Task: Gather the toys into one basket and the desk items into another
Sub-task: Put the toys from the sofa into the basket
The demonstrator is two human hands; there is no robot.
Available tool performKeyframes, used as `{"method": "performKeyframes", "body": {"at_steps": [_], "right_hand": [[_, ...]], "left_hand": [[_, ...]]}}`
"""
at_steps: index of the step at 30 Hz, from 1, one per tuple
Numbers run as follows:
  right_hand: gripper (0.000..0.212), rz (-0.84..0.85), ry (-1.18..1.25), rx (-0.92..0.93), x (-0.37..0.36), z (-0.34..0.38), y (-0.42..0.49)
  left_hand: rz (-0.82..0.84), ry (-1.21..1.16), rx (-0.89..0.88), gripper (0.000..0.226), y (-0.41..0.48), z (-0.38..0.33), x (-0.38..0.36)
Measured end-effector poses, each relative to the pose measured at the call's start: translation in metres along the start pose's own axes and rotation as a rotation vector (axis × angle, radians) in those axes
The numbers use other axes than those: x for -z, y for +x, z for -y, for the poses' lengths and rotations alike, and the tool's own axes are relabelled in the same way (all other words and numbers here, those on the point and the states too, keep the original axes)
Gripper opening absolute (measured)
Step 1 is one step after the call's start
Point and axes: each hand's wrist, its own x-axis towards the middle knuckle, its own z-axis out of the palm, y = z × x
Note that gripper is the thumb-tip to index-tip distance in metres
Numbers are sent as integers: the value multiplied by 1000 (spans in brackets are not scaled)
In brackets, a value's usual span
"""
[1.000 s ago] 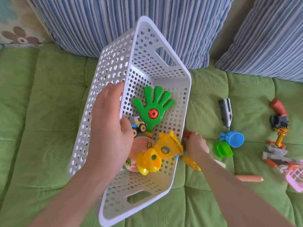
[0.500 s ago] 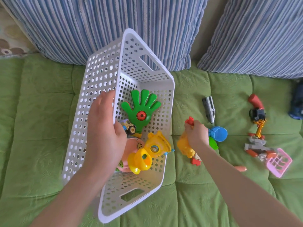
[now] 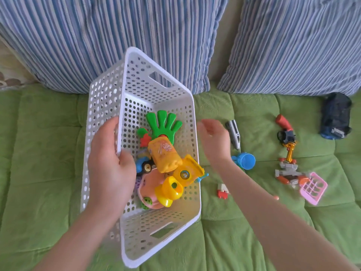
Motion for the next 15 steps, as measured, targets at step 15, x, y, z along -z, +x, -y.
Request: {"method": "performKeyframes", "body": {"at_steps": [15], "right_hand": [[34,425,-900,-346,38,-179,-25]], "left_hand": [[35,-34,-68,58,-8,-20,-55]]}}
